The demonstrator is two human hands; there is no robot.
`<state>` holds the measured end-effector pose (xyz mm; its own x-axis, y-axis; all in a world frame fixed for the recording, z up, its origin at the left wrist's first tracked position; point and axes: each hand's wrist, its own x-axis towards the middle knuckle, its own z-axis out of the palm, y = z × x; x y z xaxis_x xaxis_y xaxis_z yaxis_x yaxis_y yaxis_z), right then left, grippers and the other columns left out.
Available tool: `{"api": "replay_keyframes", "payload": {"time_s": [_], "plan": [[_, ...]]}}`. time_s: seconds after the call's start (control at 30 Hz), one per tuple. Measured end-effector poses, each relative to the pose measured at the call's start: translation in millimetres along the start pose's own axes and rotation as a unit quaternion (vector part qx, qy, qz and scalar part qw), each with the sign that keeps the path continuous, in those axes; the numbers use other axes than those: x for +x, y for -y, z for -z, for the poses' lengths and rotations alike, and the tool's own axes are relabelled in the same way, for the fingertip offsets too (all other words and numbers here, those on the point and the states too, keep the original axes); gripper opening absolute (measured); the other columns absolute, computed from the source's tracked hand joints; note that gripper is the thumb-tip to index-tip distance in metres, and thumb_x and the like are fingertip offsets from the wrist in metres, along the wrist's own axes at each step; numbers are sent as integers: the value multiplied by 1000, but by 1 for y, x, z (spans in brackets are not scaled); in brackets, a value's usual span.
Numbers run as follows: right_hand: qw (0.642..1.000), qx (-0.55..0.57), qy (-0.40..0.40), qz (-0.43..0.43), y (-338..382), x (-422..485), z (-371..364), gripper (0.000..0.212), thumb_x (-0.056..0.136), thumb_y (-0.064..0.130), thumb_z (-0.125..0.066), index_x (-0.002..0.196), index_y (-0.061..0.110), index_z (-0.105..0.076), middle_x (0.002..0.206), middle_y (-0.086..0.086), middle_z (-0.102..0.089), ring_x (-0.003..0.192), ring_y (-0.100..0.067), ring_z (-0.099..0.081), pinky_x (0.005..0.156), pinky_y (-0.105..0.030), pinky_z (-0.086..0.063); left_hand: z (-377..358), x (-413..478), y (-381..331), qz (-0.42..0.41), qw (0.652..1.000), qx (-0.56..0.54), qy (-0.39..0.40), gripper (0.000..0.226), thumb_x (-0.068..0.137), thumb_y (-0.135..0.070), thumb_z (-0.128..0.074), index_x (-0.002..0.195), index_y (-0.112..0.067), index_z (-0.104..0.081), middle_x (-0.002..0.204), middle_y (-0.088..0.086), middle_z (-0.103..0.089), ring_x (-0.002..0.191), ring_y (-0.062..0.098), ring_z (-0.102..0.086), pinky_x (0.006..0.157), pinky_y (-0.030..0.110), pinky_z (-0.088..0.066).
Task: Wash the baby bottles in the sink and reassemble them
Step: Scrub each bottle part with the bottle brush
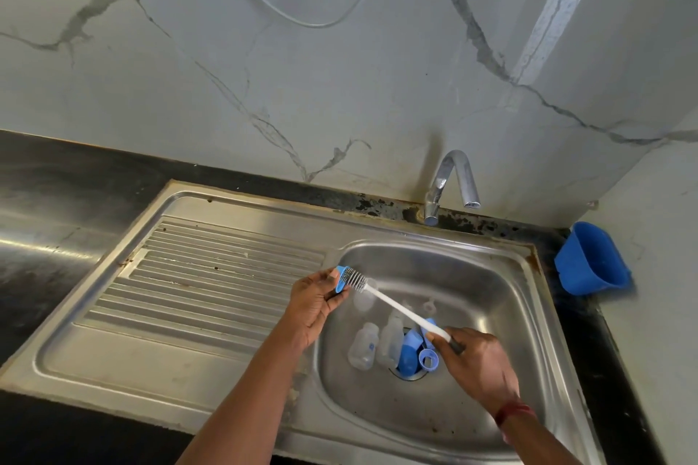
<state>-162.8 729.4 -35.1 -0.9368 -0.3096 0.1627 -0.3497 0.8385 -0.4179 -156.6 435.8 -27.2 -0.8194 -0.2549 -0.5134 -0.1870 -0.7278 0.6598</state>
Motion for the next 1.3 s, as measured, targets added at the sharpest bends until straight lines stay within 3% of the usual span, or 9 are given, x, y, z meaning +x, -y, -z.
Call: {"api": "replay_keyframes", "payload": {"time_s": [0.23, 0.37, 0.47, 0.57, 0.73, 0.9, 1.0, 1.17, 1.3], "plan": [[993, 37, 105, -36, 11, 6, 1, 46, 90, 44, -64, 50, 31, -45, 45, 14, -51, 45, -4, -49, 43, -17, -33, 5, 5, 0, -5, 1000, -2, 1, 30, 82, -3, -68, 109, 9, -63, 108, 25, -69, 103, 32, -68, 89, 42, -57], [992, 11, 118, -39, 8, 4, -6, 34, 91, 50, -62, 69, 23, -66, 60, 5, -50, 47, -8, -40, 46, -14, -27, 5, 10, 6, -5, 1000, -11, -6, 31, 89, -2, -63, 117, 12, -60, 113, 23, -68, 107, 32, -65, 94, 43, -53], [991, 5, 136, -7, 13, 0, -4, 28, 93, 43, -61, 78, 21, -70, 60, 6, -40, 55, -9, -38, 48, -14, -28, 5, 13, 9, -14, 1000, -28, -2, 24, 86, -1, -63, 108, 10, -64, 107, 22, -70, 99, 30, -68, 87, 42, -59], [993, 3, 119, 0, 16, -3, -1, 30, 92, 43, -63, 74, 20, -67, 60, 7, -40, 50, -4, -35, 44, -13, -27, 5, 16, 13, -20, 999, -36, 5, 23, 84, 1, -63, 106, 8, -65, 106, 22, -70, 99, 30, -69, 85, 42, -59], [994, 27, 90, -60, 8, -2, 0, 39, 88, 49, -67, 56, 29, -58, 52, 5, -47, 43, -8, -40, 43, -14, -25, 2, 17, 15, -24, 999, 18, 17, 21, 92, 7, -56, 111, 4, -64, 109, 18, -68, 109, 29, -62, 103, 43, -47], [989, 94, 67, -88, 14, 4, 9, 49, 87, 43, -68, 43, 37, -49, 52, 29, -53, 51, 0, -53, 45, -12, -28, -7, 15, 9, -24, 998, 24, 48, 21, 91, 5, -57, 110, 2, -66, 107, 15, -70, 110, 27, -63, 97, 36, -53], [982, 124, 81, -115, 14, 3, 6, 44, 88, 42, -68, 45, 41, -58, 46, 20, -51, 43, -6, -47, 43, -14, -31, -5, 14, 7, -18, 998, 2, 65, 27, 83, 1, -64, 110, 4, -65, 114, 19, -68, 114, 30, -62, 93, 36, -56], [970, 145, 112, -160, 3, -8, -17, 45, 85, 45, -72, 47, 27, -57, 45, 8, -39, 40, -11, -34, 43, -20, -30, -3, 17, 0, -11, 995, 51, 79, 21, 92, 5, -56, 112, 3, -64, 124, 20, -64, 118, 30, -59, 94, 36, -54], [975, 115, 124, -143, 9, -15, -24, 41, 86, 48, -69, 63, 14, -67, 47, 5, -41, 46, -11, -41, 46, -18, -29, 1, 17, -2, -6, 995, 44, 91, 22, 93, 6, -53, 112, 4, -64, 105, 19, -72, 108, 31, -64, 102, 45, -48]]}}
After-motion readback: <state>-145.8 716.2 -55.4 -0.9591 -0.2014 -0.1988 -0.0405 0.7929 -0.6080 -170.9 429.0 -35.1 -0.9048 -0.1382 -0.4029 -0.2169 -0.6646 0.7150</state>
